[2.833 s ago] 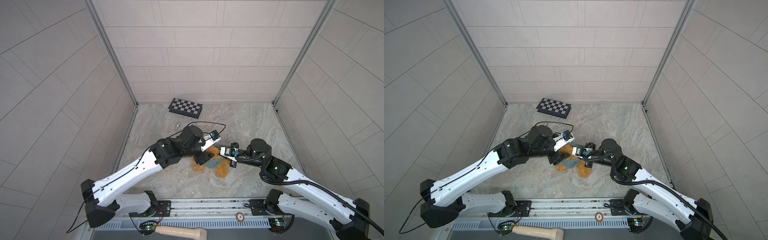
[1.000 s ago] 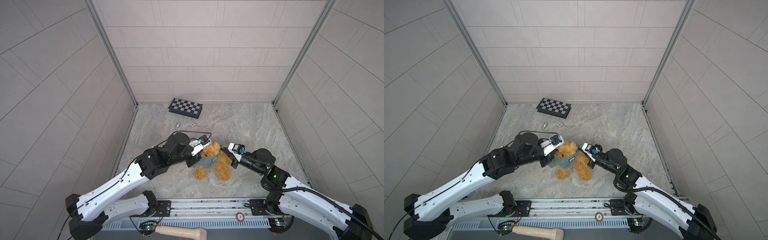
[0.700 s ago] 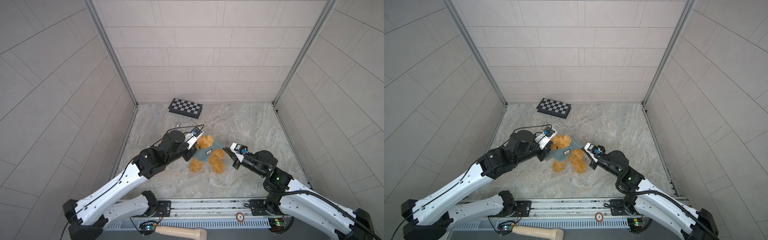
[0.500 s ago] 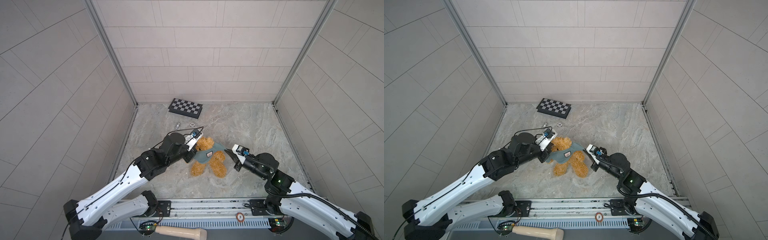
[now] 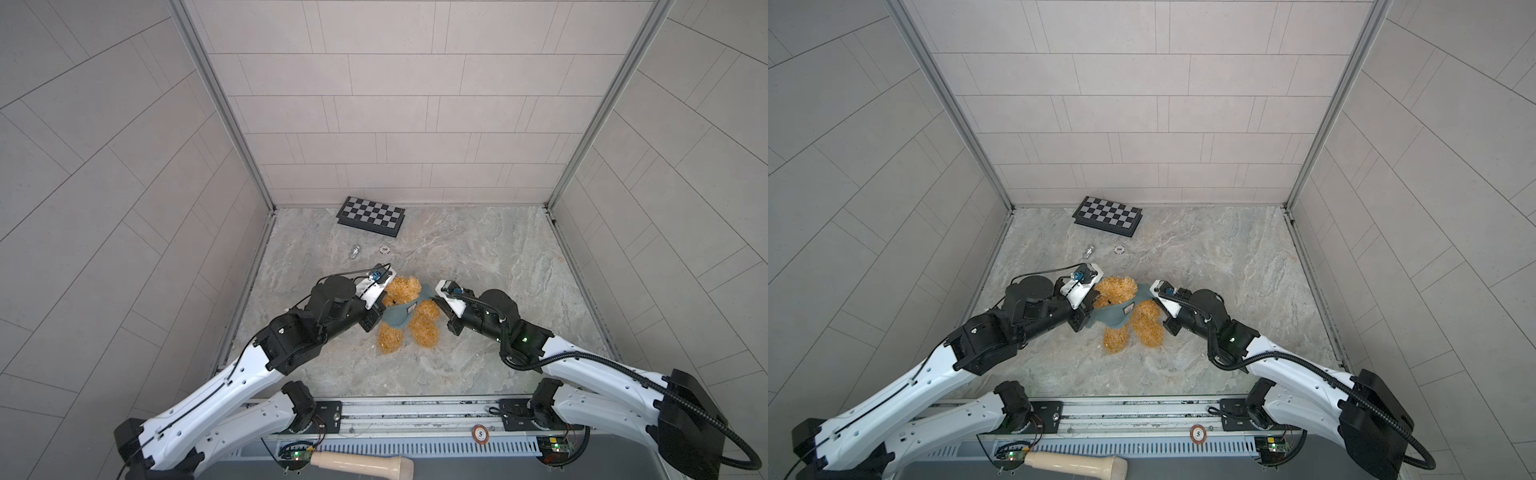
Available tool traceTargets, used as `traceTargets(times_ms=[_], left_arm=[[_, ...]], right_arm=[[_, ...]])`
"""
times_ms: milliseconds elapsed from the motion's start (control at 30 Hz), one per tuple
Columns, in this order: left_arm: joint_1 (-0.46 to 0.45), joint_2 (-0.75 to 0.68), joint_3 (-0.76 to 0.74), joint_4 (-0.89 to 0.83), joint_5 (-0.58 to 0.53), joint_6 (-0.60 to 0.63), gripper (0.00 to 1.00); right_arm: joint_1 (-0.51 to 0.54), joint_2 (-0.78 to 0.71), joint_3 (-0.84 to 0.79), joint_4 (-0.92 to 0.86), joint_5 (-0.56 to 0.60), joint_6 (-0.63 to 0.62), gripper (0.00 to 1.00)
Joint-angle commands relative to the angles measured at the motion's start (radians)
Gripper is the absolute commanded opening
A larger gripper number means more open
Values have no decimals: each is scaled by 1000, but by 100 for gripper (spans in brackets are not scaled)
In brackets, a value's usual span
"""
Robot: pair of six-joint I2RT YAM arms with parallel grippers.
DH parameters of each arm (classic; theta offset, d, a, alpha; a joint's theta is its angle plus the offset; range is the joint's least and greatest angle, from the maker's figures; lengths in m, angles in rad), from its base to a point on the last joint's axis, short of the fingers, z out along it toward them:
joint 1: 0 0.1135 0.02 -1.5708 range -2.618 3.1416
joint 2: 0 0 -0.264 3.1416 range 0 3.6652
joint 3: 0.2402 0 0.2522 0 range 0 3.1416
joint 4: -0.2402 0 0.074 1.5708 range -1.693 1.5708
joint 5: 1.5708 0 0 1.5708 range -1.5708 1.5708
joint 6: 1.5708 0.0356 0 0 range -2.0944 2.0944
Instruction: Dress the teddy bear
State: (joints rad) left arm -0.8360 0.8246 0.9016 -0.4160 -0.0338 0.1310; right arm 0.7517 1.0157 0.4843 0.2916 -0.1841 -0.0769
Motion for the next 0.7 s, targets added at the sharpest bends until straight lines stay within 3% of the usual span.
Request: traceTargets(times_ms=[0,200,267,333,433,533,667], left_arm=[[18,-41,38,152,-160,-2,0],[14,-12,42,127,-52,8,0],[3,-12,44,109,0,27,0],[-21,-6,56,80,28,47,0],[-90,23,78,25,-2,95,0],[-140,47,87,6,-37,126,0],[-157,46,87,21,-23,132,0]], right_arm=[[-33,31,-45,-189,131,35,0],[-30,-99,-54,-100,-36,15,0],[-17,-208,-52,-60,-100,15,12],[6,-327,-34,-52,-122,7,37],[12,-433,63,-168,-124,-37,48],[19,-381,214,-313,-164,-121,61],[37,-227,323,-362,-250,-216,69]])
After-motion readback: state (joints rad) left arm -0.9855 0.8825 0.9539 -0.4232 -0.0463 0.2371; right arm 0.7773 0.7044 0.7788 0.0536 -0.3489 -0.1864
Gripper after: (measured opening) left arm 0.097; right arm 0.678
